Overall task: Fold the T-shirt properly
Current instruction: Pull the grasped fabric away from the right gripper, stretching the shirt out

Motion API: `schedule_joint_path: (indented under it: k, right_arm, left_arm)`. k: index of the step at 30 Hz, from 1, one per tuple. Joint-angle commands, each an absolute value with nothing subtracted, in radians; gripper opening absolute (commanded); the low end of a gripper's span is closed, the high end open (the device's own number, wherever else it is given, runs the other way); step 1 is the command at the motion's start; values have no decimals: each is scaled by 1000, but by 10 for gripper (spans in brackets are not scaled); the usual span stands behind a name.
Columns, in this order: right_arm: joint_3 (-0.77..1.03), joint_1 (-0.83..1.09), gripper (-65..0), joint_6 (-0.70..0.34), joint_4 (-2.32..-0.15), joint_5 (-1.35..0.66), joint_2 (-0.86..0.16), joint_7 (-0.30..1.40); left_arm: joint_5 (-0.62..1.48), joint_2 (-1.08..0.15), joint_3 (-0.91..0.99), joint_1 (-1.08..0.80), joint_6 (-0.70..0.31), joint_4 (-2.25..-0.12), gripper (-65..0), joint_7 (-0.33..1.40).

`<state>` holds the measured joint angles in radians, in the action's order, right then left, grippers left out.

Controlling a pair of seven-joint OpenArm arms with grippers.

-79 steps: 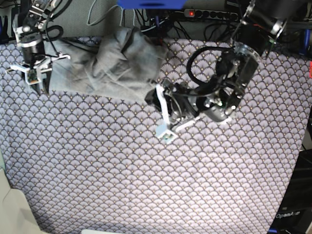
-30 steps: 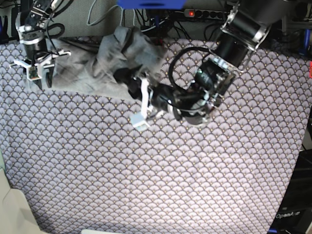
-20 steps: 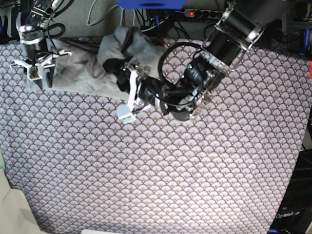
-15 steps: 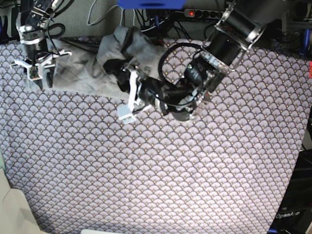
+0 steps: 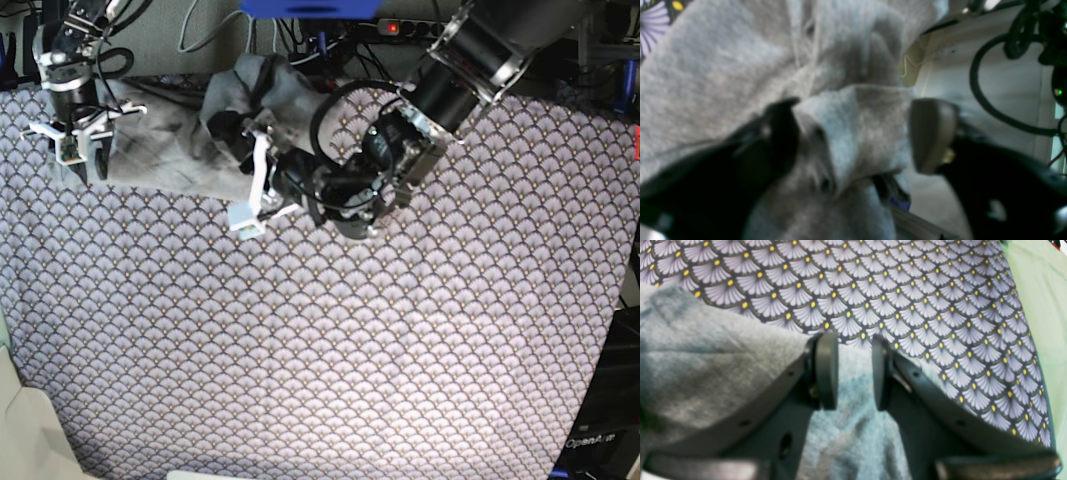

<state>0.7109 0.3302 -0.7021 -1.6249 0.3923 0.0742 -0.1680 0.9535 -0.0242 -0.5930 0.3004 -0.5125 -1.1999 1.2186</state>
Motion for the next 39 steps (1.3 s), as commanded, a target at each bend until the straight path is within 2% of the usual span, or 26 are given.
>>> schedule_joint_path:
  k: [1, 6, 9, 15, 20, 28, 32, 36, 39]
  right_arm:
    - [714, 329, -465, -698, -1639, 374, 65, -196]
    - [714, 329, -465, -698, -1639, 374, 65, -196]
    - [716, 329, -465, -698, -1639, 374, 65, -196]
    - [716, 329, -465, -698, -1620, 374, 65, -196]
    - [716, 329, -465, -698, -1593, 377, 62, -203]
    - [716, 328, -465, -698, -1592, 374, 62, -203]
    - [716, 303, -465, -698, -1590, 378, 64, -197]
    - [716, 302, -465, -698, -1587, 378, 65, -197]
    - [716, 302, -465, -698, -1587, 378, 65, -197]
  left_arm:
    - [975, -5, -591, 325, -518, -1213, -282, 1205]
    - [967, -4, -587, 325, -515, -1211, -548, 1196]
    - [946, -4, -587, 325, -515, -1211, -646, 1159]
    - [951, -13, -556, 321, -513, -1222, -650, 1147]
    - [955, -48, -361, 291, -516, -1230, -650, 1181]
    - [955, -97, -104, 260, -515, -1460, -650, 1396]
    - [952, -101, 77, 252, -515, -1532, -650, 1396]
    - [966, -176, 153, 245, -521, -1563, -650, 1396]
    - [1061, -255, 160, 223, -521, -1555, -650, 1396]
